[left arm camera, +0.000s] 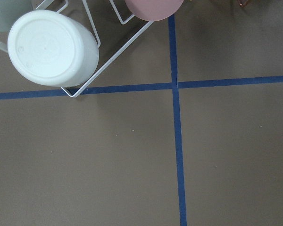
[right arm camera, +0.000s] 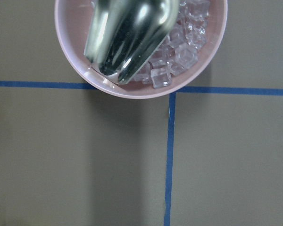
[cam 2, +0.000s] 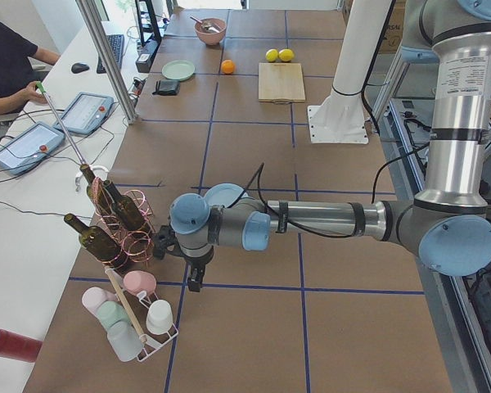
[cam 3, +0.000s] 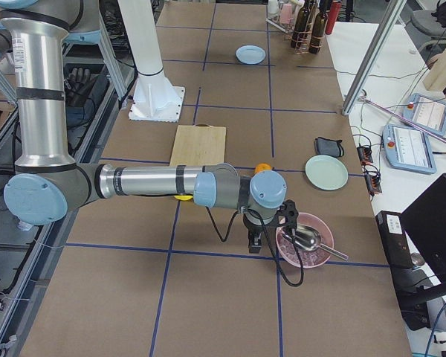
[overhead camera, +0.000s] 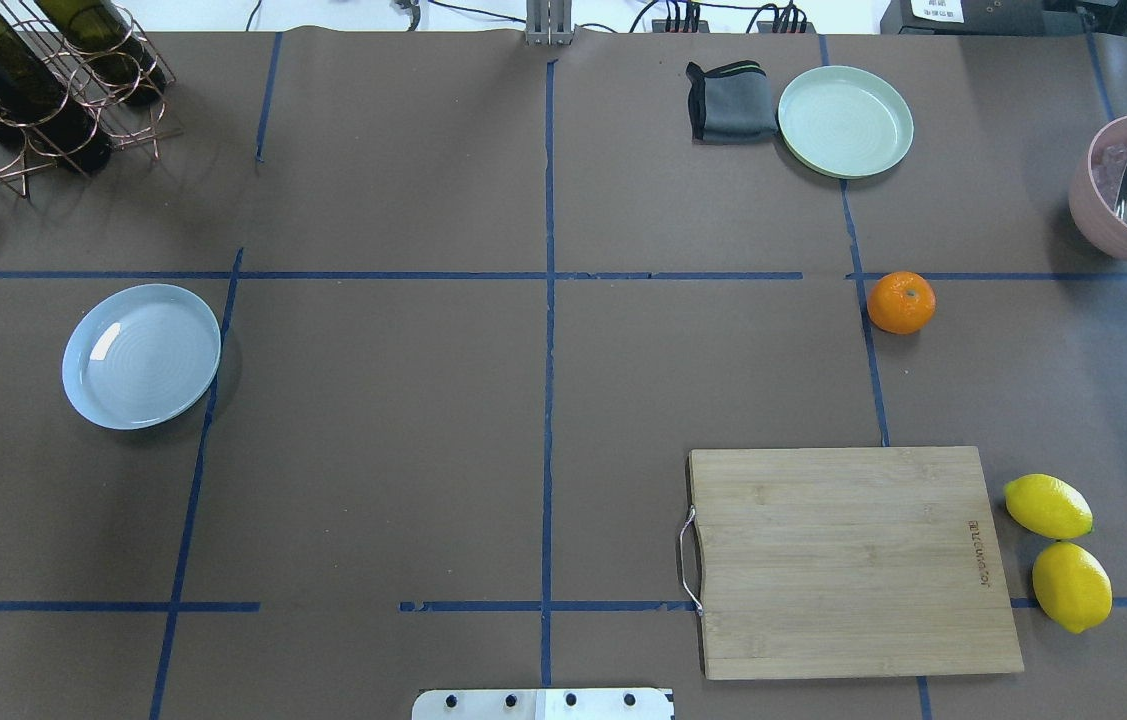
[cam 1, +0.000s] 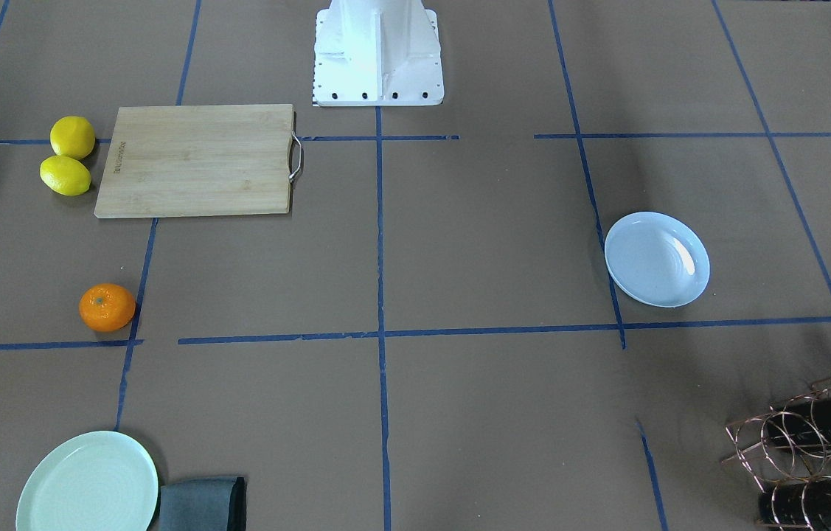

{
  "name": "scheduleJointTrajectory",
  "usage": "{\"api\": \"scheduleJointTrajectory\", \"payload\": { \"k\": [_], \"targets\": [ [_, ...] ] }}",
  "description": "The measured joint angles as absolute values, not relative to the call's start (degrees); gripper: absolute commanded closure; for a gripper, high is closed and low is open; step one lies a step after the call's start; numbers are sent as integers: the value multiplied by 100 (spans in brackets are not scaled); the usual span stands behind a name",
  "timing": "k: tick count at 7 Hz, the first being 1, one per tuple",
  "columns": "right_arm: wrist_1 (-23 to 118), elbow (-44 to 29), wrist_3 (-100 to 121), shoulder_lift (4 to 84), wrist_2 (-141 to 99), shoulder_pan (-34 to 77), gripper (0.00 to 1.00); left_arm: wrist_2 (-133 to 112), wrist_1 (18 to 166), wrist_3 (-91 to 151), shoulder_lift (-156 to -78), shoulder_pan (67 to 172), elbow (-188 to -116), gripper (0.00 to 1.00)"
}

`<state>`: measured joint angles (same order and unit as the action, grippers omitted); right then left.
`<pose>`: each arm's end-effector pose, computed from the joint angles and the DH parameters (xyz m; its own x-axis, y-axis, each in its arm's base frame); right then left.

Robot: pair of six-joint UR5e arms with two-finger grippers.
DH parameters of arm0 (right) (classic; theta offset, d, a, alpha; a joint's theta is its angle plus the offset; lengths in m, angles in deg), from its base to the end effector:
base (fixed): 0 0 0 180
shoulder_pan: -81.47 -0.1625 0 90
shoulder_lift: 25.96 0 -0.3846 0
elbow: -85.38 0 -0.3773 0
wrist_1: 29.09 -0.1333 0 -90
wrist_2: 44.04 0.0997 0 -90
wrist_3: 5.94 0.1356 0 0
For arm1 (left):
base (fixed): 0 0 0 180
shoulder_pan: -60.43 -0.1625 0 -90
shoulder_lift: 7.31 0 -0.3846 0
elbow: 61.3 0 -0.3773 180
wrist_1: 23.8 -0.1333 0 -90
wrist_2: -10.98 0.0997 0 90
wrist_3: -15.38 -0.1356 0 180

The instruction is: Pick orange to plate

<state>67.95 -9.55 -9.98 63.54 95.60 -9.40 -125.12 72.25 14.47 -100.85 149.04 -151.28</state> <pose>0.0372 -0.4756 0.6020 0.6466 -0.0393 0.7618 0.0305 0.9992 0.0256 -0.0231 -0.5150 0.5993 0.6898 0.1522 -0.7078 -0.0349 0.9835 0.1775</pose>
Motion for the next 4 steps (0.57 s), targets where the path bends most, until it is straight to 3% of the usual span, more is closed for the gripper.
{"api": "scheduleJointTrajectory", "payload": {
  "k": [4],
  "targets": [
    [6798,-1252,-1006,6071,9576,-877,0,-12549,8523,1686,-10391,13613,-15096,0]
  ]
}}
